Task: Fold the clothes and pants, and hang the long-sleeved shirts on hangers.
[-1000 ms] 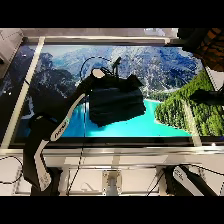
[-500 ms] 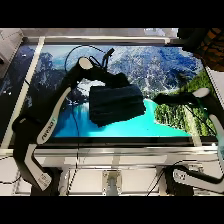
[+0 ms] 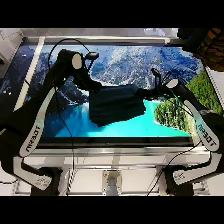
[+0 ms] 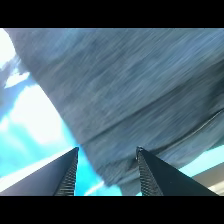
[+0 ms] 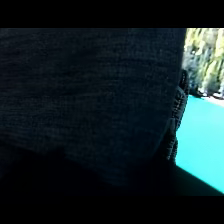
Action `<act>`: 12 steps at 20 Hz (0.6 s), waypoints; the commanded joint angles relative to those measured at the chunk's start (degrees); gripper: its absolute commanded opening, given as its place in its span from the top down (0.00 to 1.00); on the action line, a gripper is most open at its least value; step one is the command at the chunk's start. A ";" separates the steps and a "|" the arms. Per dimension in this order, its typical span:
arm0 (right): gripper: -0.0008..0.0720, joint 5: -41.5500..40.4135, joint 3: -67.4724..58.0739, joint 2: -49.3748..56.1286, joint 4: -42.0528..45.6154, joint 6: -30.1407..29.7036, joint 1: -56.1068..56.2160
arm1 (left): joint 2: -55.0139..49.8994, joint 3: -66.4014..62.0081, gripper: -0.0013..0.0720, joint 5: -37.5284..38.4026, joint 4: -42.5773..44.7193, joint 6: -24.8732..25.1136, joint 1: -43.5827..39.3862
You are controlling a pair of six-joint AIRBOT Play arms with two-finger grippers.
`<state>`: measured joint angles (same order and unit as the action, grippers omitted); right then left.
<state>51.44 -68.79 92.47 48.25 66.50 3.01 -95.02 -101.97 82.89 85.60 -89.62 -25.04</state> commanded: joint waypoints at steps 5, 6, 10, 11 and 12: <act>0.96 10.36 -1.36 2.93 3.39 1.55 0.09 | 5.70 16.22 0.43 -3.23 3.96 -1.95 -0.22; 0.96 12.39 -1.97 2.93 6.32 2.67 -0.50 | 7.48 19.10 0.43 -3.96 3.98 -1.95 -0.22; 0.96 23.74 -5.22 0.92 29.92 11.39 -7.56 | 17.11 32.61 0.43 -8.50 6.10 -3.50 0.79; 0.97 25.44 -5.22 -0.59 36.00 12.57 -10.47 | 20.22 36.83 0.44 -10.16 6.62 -4.44 1.38; 0.97 26.67 -5.22 -2.27 41.03 13.20 -13.90 | 23.15 40.85 0.44 -11.76 6.82 -5.22 2.01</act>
<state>71.24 -73.12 92.92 71.29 75.24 -4.56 -78.74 -70.94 75.66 90.89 -92.71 -24.12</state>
